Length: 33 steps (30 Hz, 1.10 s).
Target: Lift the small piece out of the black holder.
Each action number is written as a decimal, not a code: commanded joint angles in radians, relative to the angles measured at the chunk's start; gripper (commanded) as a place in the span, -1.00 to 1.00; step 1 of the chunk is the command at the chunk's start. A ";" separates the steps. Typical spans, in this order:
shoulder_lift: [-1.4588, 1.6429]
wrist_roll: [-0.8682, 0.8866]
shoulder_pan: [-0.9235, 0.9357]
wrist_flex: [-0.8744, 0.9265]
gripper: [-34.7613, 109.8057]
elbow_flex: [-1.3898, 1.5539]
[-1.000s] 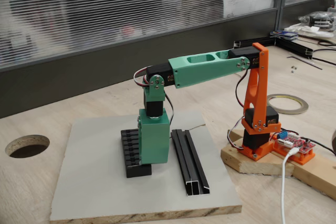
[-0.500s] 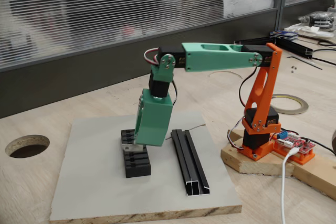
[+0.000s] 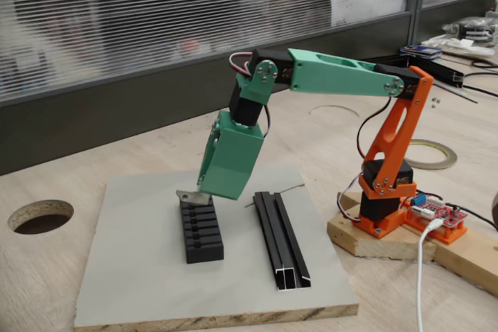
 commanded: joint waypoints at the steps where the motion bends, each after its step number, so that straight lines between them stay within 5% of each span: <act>1: 0.071 0.000 -0.003 -0.008 -0.43 -0.023; 33: 0.336 -0.002 0.212 -0.014 -0.43 -0.026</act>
